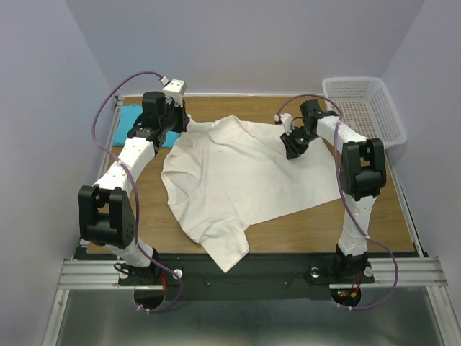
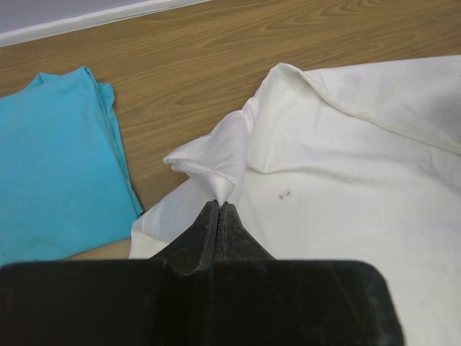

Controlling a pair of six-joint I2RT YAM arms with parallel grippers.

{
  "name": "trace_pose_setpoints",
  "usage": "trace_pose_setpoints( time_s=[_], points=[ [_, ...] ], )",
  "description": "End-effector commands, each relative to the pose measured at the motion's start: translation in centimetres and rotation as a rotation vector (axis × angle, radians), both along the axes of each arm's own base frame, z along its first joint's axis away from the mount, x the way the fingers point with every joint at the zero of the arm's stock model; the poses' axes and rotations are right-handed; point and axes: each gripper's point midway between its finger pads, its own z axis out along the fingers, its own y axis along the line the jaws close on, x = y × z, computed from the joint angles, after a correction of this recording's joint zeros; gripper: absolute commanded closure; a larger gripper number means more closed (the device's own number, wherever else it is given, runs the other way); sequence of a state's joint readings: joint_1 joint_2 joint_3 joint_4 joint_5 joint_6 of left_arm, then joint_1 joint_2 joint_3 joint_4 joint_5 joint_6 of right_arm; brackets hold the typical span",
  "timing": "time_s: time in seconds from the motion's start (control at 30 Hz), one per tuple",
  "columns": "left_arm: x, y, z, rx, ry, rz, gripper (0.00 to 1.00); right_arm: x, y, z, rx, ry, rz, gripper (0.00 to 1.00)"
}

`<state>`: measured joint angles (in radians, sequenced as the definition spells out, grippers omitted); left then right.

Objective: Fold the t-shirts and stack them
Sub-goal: Flatten the tshirt out

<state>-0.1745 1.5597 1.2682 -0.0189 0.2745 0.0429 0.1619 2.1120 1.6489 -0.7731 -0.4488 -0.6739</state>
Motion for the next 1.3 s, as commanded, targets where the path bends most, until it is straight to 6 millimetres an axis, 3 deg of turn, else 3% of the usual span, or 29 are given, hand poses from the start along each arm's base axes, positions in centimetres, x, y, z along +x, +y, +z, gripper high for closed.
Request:
trace_pose_setpoints(
  time_s=[0.0, 0.1, 0.2, 0.3, 0.43, 0.47, 0.53, 0.6, 0.67, 0.7, 0.77, 0.8, 0.9, 0.93, 1.0, 1.03, 1.27],
  points=[
    [-0.2, -0.2, 3.4, -0.025, -0.095, -0.011, 1.00, 1.9, 0.7, 1.1, 0.005, -0.070, 0.008, 0.81],
    [-0.2, 0.2, 3.7, -0.015, -0.105, -0.001, 1.00, 1.9, 1.2, 1.8, 0.031, -0.083, 0.017, 0.91],
    [0.0, 0.5, 4.7, -0.007, -0.128, 0.011, 1.00, 2.3, 1.5, 3.7, 0.052, -0.119, 0.017, 0.95],
    [0.2, 0.9, 6.1, 0.006, -0.156, 0.026, 1.00, 3.0, 1.4, 7.5, 0.068, -0.203, 0.010, 0.99],
    [0.3, 1.9, 9.1, 0.017, -0.224, 0.060, 1.00, 3.8, 1.2, 14.2, 0.099, -0.353, 0.007, 0.99],
    [0.3, 1.9, 10.4, 0.016, -0.252, 0.065, 1.00, 4.2, 1.1, 17.3, 0.114, -0.416, -0.012, 0.99],
    [-0.1, 2.5, 12.3, 0.020, -0.293, 0.087, 1.00, 4.6, 0.8, 20.3, 0.127, -0.479, -0.031, 0.99],
    [-0.5, 2.9, 13.9, 0.025, -0.334, 0.107, 1.00, 4.8, 0.6, 24.7, 0.149, -0.572, -0.050, 0.99],
    [-1.4, 3.3, 16.7, 0.025, -0.415, 0.117, 1.00, 5.0, 0.5, 27.8, 0.170, -0.630, -0.075, 0.99],
    [-1.8, 3.7, 17.7, 0.027, -0.444, 0.128, 1.00, 5.2, 0.2, 30.9, 0.184, -0.699, -0.089, 0.99],
    [-2.9, 4.2, 20.4, 0.045, -0.528, 0.135, 1.00, 5.4, -0.4, 33.9, 0.199, -0.761, -0.122, 0.99],
    [-4.0, 4.6, 22.3, 0.057, -0.593, 0.145, 1.00, 5.4, -1.0, 37.2, 0.222, -0.829, -0.150, 0.99],
    [-5.4, 5.5, 24.4, 0.087, -0.684, 0.174, 1.00, 5.2, -2.9, 42.0, 0.244, -0.930, -0.229, 0.99],
    [-6.7, 5.9, 26.6, 0.084, -0.766, 0.189, 1.00, 4.6, -3.5, 45.0, 0.260, -1.000, -0.243, 0.99],
    [-8.3, 6.6, 28.0, 0.114, -0.846, 0.208, 1.00, 4.2, -5.3, 47.5, 0.273, -1.057, -0.304, 0.99],
    [-9.0, 6.8, 29.6, 0.107, -0.914, 0.220, 1.00, 3.3, -5.9, 49.5, 0.284, -1.110, -0.318, 0.99],
    [-12.6, 8.2, 36.3, 0.119, -1.123, 0.284, 1.00, -1.0, -8.9, 54.8, 0.323, -1.253, -0.388, 1.00]
  ],
)
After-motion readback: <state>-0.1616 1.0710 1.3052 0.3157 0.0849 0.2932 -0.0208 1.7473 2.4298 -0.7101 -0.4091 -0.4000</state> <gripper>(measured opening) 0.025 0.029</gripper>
